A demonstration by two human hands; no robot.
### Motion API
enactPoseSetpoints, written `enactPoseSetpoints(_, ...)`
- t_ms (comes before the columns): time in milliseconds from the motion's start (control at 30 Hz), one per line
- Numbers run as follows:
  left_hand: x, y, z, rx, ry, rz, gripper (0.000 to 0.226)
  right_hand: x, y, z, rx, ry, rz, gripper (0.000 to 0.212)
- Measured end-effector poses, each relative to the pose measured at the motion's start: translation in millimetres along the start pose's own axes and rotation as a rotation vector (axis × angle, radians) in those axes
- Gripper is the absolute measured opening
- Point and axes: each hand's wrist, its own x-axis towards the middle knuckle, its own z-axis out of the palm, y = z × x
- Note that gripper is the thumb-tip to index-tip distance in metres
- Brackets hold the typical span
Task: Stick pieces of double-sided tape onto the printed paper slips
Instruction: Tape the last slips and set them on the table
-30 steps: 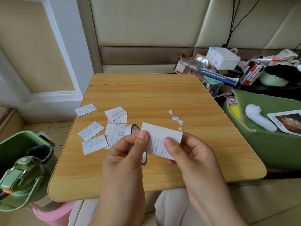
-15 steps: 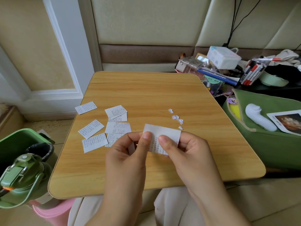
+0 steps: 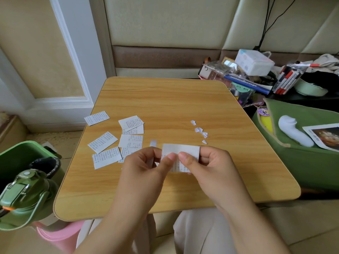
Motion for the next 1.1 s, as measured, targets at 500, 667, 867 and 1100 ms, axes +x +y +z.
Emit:
enactPoseSetpoints(500,27.9,-92.2,9.4,1.092,-0.086,0.384,0.033,34.9,83.5,14.6,-0.539,0.091,0.135,0.021)
enactPoseSetpoints(667,27.8,-92.1,8.6,1.102,-0.124,0.372,0.038,29.2,87.4,13.7,-0.687,0.237,-0.135,0.013)
enactPoseSetpoints(867,29.2,-96.9,7.6,1.095,-0.138,0.383,0.038,34.3,87.4,20.8,-0.728,0.019,-0.144,0.011)
enactPoseSetpoints(1100,29.1,-101.2,8.6,1.110,-0.091,0.422,0.039,37.5,81.8,-3.2,-0.903,0.066,-0.065,0.010)
